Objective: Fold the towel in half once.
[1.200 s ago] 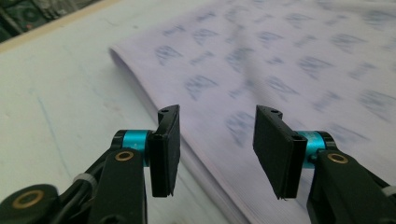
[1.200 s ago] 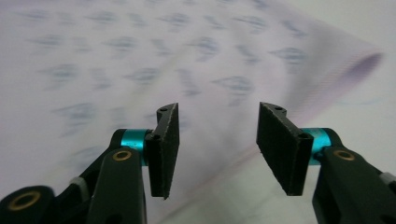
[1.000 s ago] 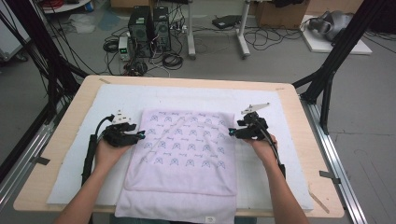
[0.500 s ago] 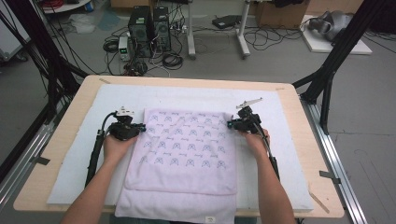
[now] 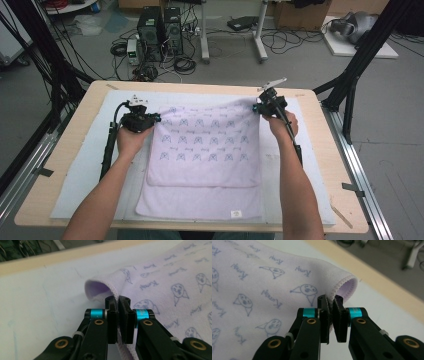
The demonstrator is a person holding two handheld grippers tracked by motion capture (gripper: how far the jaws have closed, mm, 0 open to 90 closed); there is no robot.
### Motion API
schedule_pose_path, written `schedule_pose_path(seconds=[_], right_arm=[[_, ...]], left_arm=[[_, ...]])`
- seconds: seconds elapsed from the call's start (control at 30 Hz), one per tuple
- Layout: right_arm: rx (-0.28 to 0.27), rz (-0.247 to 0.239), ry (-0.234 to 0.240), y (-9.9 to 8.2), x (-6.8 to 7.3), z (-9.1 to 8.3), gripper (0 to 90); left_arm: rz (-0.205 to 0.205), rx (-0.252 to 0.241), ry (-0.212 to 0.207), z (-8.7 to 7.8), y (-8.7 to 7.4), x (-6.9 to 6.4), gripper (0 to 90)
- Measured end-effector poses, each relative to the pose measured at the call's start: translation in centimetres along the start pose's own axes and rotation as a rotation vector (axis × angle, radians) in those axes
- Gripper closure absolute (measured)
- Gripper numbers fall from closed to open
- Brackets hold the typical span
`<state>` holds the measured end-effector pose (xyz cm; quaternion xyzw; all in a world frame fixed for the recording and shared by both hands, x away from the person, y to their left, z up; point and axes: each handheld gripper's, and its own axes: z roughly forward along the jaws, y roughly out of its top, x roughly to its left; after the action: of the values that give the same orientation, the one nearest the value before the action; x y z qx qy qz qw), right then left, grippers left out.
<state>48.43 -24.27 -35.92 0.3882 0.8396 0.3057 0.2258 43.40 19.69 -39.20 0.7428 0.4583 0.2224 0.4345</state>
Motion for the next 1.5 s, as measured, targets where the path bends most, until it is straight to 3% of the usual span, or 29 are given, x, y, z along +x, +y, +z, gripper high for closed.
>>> schedule_pose_path(seconds=[0.07, 0.1, 0.13, 0.17, 0.23, 0.4, 0.43, 0.47, 0.5, 0.53, 0.6, 0.67, 0.9, 1.1, 1.3, 1.5], right_arm=[[-0.025, 0.016, 0.003, 1.0, -0.7, -0.6, 79.1], [-0.034, 0.023, 0.009, 1.2, -1.0, -0.6, 68.2], [-0.035, 0.034, 0.009, 1.2, -1.2, -0.4, 59.1], [-0.031, 0.048, 0.021, 1.0, -1.3, -0.3, 55.6], [-0.01, 0.068, 0.052, 0.4, -1.2, 0.1, 51.5], [0.003, 0.021, 0.119, -1.2, 0.6, -0.1, 47.8], [0.034, 0.023, 0.142, -1.4, 0.9, -0.2, 44.7], [0.058, 0.009, 0.161, -1.5, 1.4, -0.4, 44.3], [0.054, -0.007, 0.163, -1.7, 1.8, -0.7, 45.4], [0.017, -0.036, 0.162, -2.1, 2.6, -1.4, 45.8], [-0.034, -0.026, 0.2, -2.7, 3.4, -2.2, 45.7], [-0.043, -0.067, 0.212, -3.4, 4.4, -3.1, 45.5], [-0.112, -0.108, 0.27, -6.9, 7.2, -5.3, 50.6], [-0.117, -0.093, 0.291, -9.7, 8.1, -6.3, 48.5], [-0.081, -0.097, 0.305, -11.4, 8.8, -6.7, 48.0], [-0.048, -0.119, 0.306, -13.4, 9.9, -6.6, 49.6]], left_arm=[[0.009, -0.001, 0.029, 0.2, 0.8, 0.3, 83.1], [0.018, 0.005, 0.076, 0.3, 0.9, 0.4, 75.2], [0.014, 0.023, 0.085, 0.3, 0.9, 0.7, 63.6], [-0.007, 0.038, 0.064, 0.4, 0.7, 1.2, 60.6], [-0.007, 0.084, 0.061, 0.3, 0.1, 1.7, 55.4], [0.008, 0.082, 0.029, -1.2, -1.2, 1.7, 53.8], [0.021, 0.095, 0.011, -1.6, -1.4, 1.6, 53.3], [0.025, 0.101, 0.002, -1.8, -1.5, 1.4, 52.4], [0.057, 0.095, -0.004, -2.3, -1.6, 1.0, 51.2], [0.068, 0.082, -0.007, -2.7, -1.7, 0.7, 51.3], [0.092, 0.075, -0.033, -3.7, -2.2, 0.1, 51.1], [0.118, 0.073, -0.04, -4.3, -2.8, -0.5, 50.5], [0.168, 0.046, -0.076, -6.5, -5.6, -2.3, 49.9], [0.191, 0.043, -0.131, -8.1, -7.5, -3.6, 49.9], [0.205, 0.052, -0.188, -8.6, -9.5, -4.9, 51.0], [0.271, 0.088, -0.229, -8.4, -10.9, -6.3, 57.3]])
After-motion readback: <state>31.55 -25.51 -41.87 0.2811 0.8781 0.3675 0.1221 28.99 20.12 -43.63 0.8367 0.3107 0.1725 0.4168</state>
